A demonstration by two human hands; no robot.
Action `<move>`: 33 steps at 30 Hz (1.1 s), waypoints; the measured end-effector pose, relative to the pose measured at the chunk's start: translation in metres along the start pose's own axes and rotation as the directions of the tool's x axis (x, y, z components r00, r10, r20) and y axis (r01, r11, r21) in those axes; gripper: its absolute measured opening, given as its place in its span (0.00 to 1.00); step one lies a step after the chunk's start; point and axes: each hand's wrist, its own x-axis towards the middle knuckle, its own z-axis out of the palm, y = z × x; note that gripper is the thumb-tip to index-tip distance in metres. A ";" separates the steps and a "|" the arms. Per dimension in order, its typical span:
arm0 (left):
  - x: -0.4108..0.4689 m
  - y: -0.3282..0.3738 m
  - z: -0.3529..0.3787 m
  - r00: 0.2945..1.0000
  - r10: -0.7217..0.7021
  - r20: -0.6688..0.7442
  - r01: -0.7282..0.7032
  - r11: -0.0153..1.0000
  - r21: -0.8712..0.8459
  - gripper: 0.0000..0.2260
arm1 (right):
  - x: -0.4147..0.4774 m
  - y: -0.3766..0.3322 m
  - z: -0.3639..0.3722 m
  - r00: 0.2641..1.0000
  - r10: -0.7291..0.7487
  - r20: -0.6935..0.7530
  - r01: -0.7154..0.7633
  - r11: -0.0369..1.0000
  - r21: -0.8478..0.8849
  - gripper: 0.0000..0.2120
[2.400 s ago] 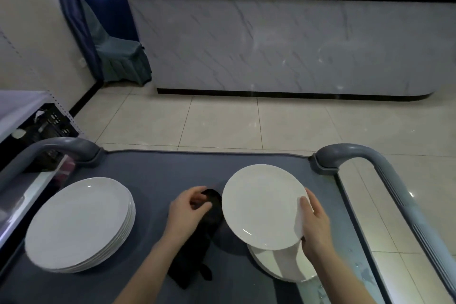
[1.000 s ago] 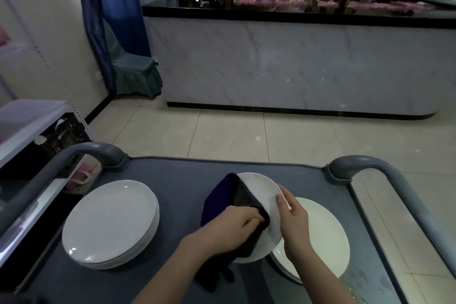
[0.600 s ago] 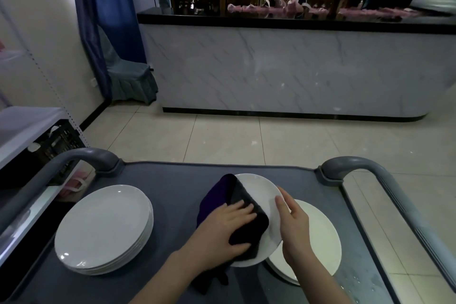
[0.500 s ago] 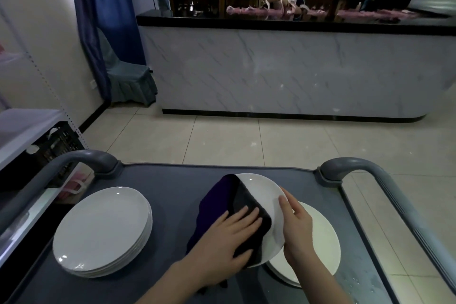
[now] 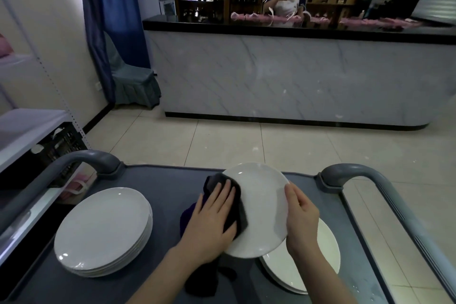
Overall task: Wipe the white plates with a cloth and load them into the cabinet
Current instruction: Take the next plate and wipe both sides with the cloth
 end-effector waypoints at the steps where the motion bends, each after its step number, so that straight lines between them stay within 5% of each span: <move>1: -0.009 0.004 0.003 1.000 0.016 0.009 -0.016 1.000 -0.004 0.32 | 0.003 -0.004 0.002 1.000 -0.012 -0.028 0.012 1.000 0.015 0.13; 5: -0.033 0.040 0.016 0.995 0.102 0.016 -0.100 0.991 -0.089 0.32 | 0.003 -0.007 0.013 0.997 -0.010 -0.076 0.013 0.999 0.036 0.13; 11: 0.012 0.035 0.002 0.988 0.134 -0.079 -0.140 0.987 -0.074 0.27 | -0.025 0.010 0.024 0.994 -0.051 0.099 0.057 0.997 -0.054 0.11; 18: 0.009 -0.010 0.007 0.994 -0.011 -0.105 0.019 0.996 0.082 0.28 | -0.017 0.004 0.016 1.000 0.000 0.024 0.000 1.000 0.009 0.10; 24: -0.025 0.021 0.023 0.995 -0.055 -0.084 0.021 0.932 -0.362 0.25 | -0.007 0.000 0.011 0.998 -0.034 -0.053 0.034 0.999 -0.002 0.11; 33: 0.018 0.025 0.016 0.985 -0.045 -0.166 0.013 0.982 -0.189 0.29 | -0.036 0.012 0.030 0.985 -0.064 0.158 0.077 0.994 -0.073 0.11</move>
